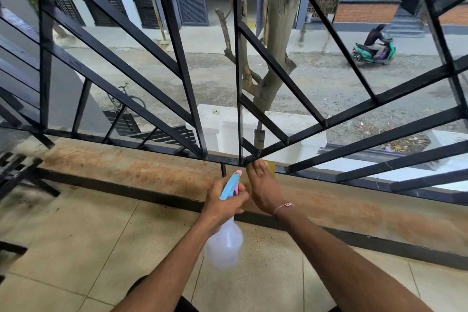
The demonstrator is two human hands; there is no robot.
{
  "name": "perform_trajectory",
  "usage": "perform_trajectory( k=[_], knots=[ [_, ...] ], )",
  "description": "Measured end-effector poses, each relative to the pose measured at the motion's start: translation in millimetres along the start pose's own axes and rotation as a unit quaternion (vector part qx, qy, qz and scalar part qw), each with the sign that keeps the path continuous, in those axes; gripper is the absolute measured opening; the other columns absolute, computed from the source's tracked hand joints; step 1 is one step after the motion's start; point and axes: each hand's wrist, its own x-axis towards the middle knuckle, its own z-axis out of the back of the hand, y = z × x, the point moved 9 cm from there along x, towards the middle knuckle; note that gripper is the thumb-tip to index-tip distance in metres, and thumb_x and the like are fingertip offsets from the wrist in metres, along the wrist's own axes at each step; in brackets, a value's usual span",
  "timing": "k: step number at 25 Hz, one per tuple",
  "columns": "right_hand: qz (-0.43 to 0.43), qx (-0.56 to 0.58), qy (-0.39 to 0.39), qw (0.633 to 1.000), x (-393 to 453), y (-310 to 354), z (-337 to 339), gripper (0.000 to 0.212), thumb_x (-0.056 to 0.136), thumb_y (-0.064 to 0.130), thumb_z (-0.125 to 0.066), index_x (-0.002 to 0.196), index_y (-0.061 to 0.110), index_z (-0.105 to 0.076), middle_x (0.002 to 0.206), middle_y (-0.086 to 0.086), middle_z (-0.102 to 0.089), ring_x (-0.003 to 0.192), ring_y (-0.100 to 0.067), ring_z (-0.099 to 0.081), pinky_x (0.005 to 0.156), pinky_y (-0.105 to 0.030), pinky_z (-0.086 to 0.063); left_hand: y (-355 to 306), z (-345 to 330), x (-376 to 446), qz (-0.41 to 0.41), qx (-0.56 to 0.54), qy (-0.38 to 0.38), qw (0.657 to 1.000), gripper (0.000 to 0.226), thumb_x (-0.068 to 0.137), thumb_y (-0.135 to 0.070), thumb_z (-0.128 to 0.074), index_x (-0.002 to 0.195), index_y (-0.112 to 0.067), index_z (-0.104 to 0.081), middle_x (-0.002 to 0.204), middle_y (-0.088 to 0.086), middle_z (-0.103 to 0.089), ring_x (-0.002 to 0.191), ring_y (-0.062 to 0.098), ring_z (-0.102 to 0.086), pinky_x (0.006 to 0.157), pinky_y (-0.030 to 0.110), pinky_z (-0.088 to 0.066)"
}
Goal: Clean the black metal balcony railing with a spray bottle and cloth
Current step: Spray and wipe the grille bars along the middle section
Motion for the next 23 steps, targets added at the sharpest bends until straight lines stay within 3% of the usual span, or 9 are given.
perform_trajectory(
  k=[3,6,10,16,19,21,23],
  knots=[
    [0.057,-0.114,0.015,0.992,-25.8,-17.7,14.5,0.068,0.103,0.002,-0.038,0.157,-0.003,0.004,0.164,-0.028,-0.002,0.153,-0.040,-0.003,0.123,-0.045,-0.003,-0.6,-5.1,4.2,-0.007,0.011,0.003,1.000,0.015,0.092,-0.010,-0.072,0.102,-0.018,-0.064,0.101,0.012,-0.061,0.089,0.019,-0.065,0.065,0.025,-0.058],
    [0.044,-0.211,0.014,0.976,-54.2,-47.0,31.6,0.059,0.105,0.007,-0.037,0.153,-0.013,-0.009,0.158,-0.036,-0.018,0.147,-0.048,-0.018,0.123,-0.054,-0.018,-4.5,-27.9,7.0,-0.011,0.022,0.020,1.000,0.021,0.090,-0.012,-0.074,0.109,-0.013,-0.064,0.100,0.011,-0.060,0.089,0.020,-0.065,0.064,0.027,-0.060],
    [0.033,-0.309,0.003,0.950,-86.5,-68.0,51.3,0.054,0.107,0.013,-0.032,0.149,-0.017,-0.018,0.155,-0.041,-0.019,0.146,-0.052,-0.020,0.121,-0.058,-0.020,-18.4,-65.5,5.5,-0.032,0.024,0.049,0.998,0.018,0.090,-0.013,-0.075,0.105,-0.016,-0.066,0.098,0.011,-0.063,0.089,0.022,-0.065,0.075,0.039,-0.066],
    [0.000,-0.348,-0.015,0.937,-120.0,-113.3,127.7,0.060,0.097,0.009,-0.001,0.152,-0.014,-0.001,0.155,-0.042,-0.016,0.147,-0.052,-0.019,0.122,-0.057,-0.016,-44.1,-117.6,-3.4,-0.051,0.003,0.100,0.994,0.021,0.089,-0.009,-0.074,0.108,-0.016,-0.066,0.093,0.004,-0.060,0.084,0.016,-0.062,0.070,0.031,-0.064],
    [-0.027,-0.406,-0.042,0.913,-135.8,-140.6,176.8,0.069,0.087,0.005,0.012,0.150,-0.014,-0.010,0.148,-0.039,-0.029,0.139,-0.051,-0.030,0.120,-0.057,-0.022,-53.9,-131.8,-5.0,-0.061,0.001,0.118,0.991,0.020,0.090,-0.008,-0.074,0.106,-0.016,-0.067,0.089,0.004,-0.058,0.081,0.016,-0.061,0.073,0.038,-0.064],
    [-0.063,-0.440,-0.070,0.893,-148.5,-164.8,211.0,0.064,0.090,0.007,0.005,0.146,-0.015,-0.018,0.141,-0.038,-0.032,0.135,-0.052,-0.032,0.118,-0.058,-0.023,-58.8,-139.0,-6.2,-0.059,-0.005,0.127,0.990,0.022,0.090,-0.008,-0.073,0.109,-0.018,-0.067,0.087,0.003,-0.057,0.079,0.015,-0.059,0.074,0.038,-0.063],
    [-0.096,-0.483,-0.068,0.868,-158.2,-189.6,232.4,0.057,0.097,0.008,-0.017,0.144,-0.024,-0.014,0.146,-0.047,-0.021,0.140,-0.057,-0.019,0.120,-0.060,-0.017,-63.0,-143.9,-6.5,-0.062,-0.008,0.130,0.989,0.020,0.090,-0.007,-0.073,0.106,-0.018,-0.068,0.088,0.003,-0.058,0.078,0.015,-0.059,0.073,0.038,-0.063]
  ],
)
